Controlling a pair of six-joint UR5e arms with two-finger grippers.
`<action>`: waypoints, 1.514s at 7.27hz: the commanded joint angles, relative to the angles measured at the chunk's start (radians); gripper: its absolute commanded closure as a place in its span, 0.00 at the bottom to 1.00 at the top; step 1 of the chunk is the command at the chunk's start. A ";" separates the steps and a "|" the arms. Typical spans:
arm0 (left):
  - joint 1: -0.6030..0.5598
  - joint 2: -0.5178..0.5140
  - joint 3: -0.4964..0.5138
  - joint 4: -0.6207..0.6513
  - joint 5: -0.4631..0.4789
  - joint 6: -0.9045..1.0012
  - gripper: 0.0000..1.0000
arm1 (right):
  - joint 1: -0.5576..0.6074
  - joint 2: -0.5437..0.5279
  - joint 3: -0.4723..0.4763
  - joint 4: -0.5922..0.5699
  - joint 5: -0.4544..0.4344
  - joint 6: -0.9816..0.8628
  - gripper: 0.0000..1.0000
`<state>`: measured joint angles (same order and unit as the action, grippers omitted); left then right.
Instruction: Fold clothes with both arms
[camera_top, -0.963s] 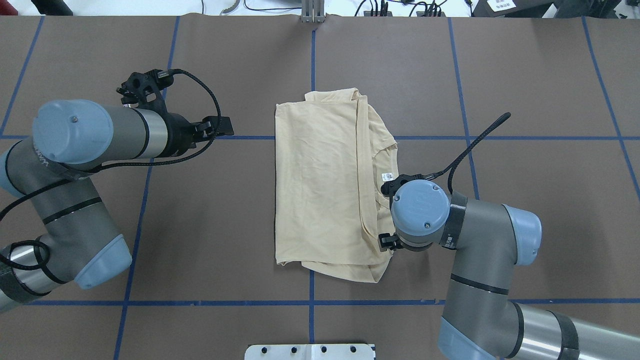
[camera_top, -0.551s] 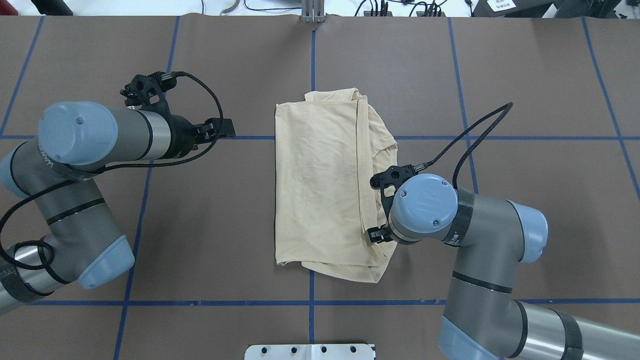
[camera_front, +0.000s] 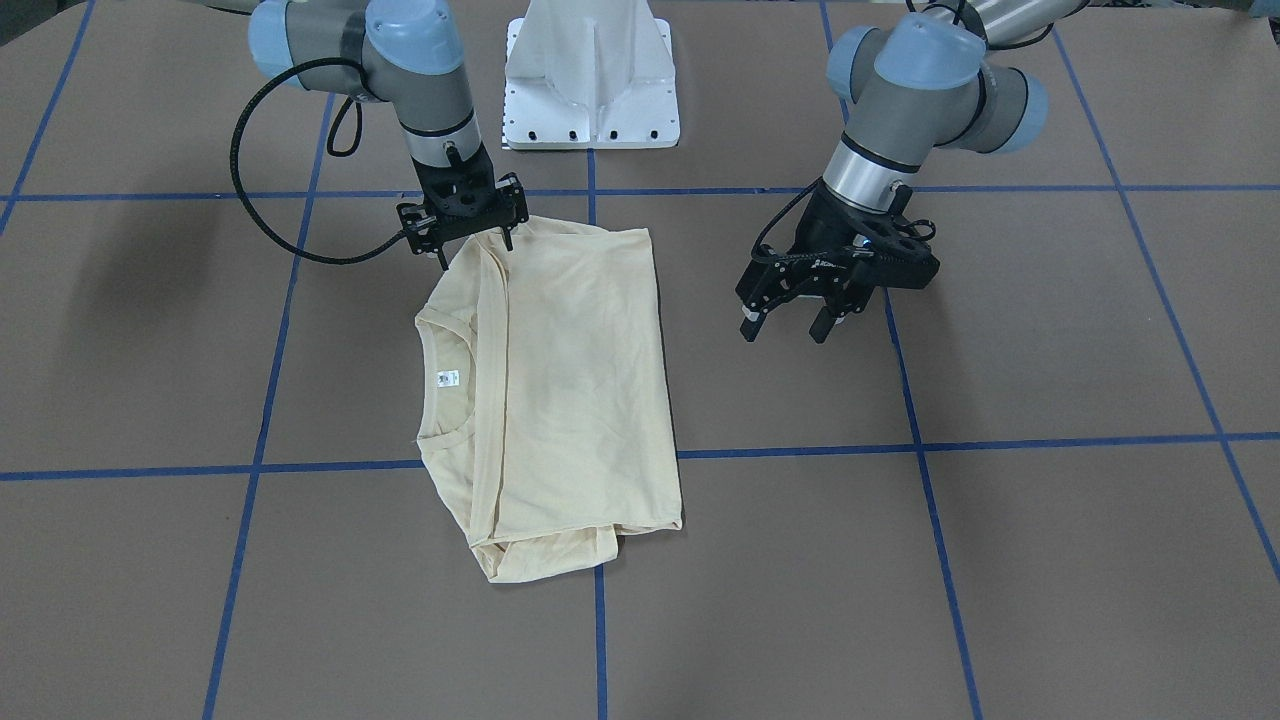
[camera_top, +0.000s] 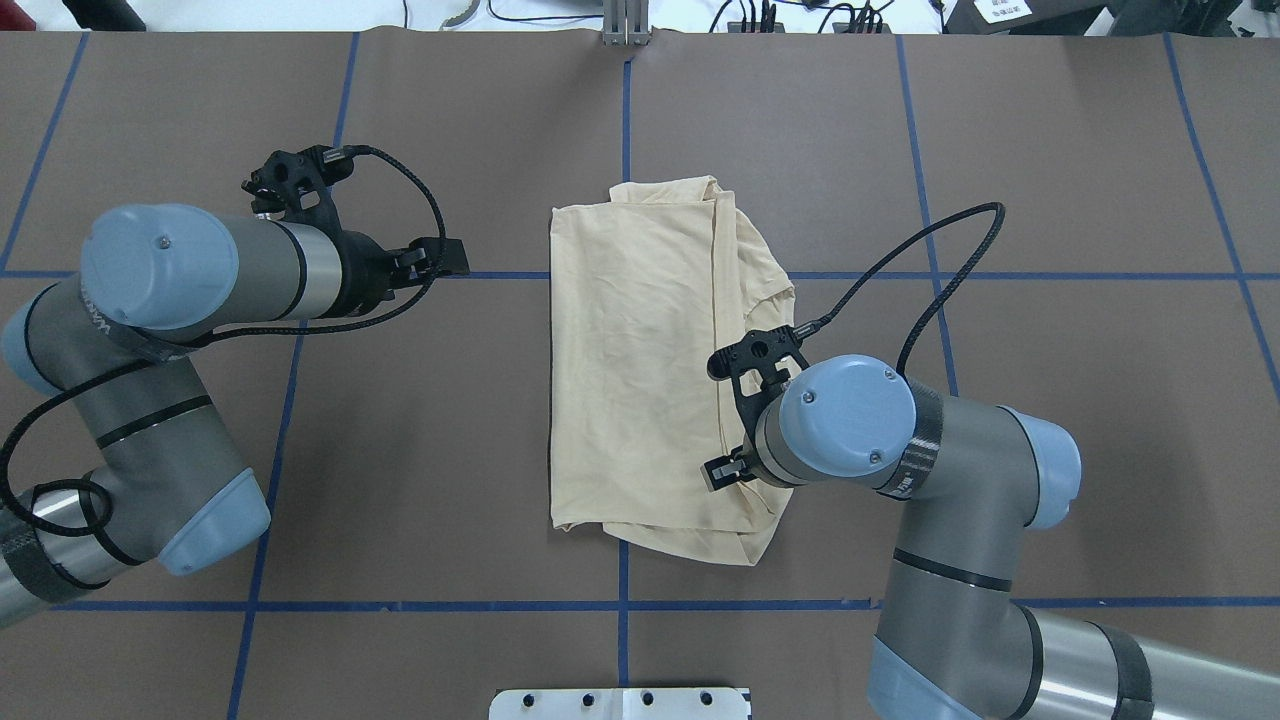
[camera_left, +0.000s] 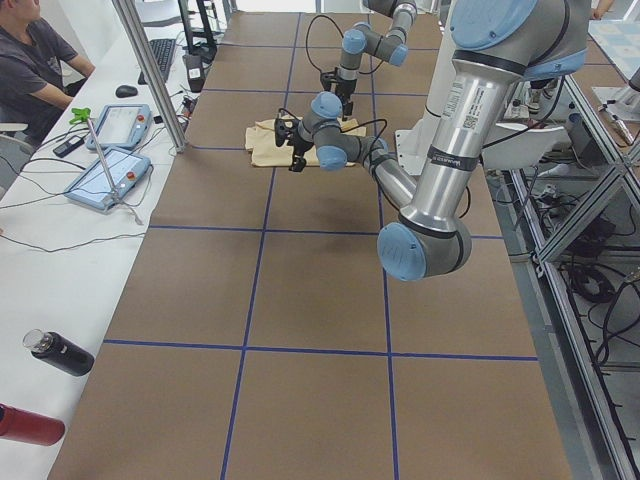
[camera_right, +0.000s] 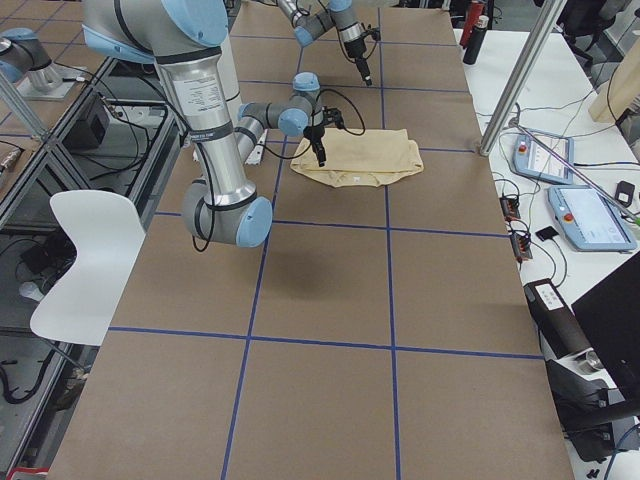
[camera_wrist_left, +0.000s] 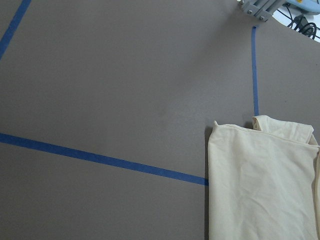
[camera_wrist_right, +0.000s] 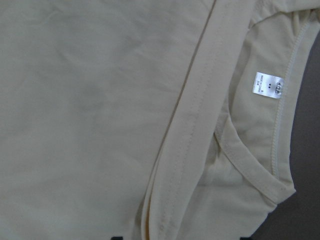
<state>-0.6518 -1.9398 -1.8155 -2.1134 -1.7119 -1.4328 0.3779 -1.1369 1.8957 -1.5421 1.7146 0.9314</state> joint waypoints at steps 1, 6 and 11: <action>0.001 0.001 0.001 0.000 0.000 0.000 0.00 | -0.020 0.000 -0.012 0.007 0.000 -0.028 0.32; 0.000 0.001 0.001 0.004 0.000 0.002 0.00 | -0.033 0.002 -0.043 0.023 0.010 -0.023 0.60; 0.001 -0.001 0.004 0.009 0.002 0.003 0.00 | -0.043 0.000 -0.043 0.056 0.022 -0.025 0.90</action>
<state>-0.6506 -1.9396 -1.8120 -2.1053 -1.7106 -1.4287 0.3360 -1.1351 1.8537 -1.4873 1.7356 0.9068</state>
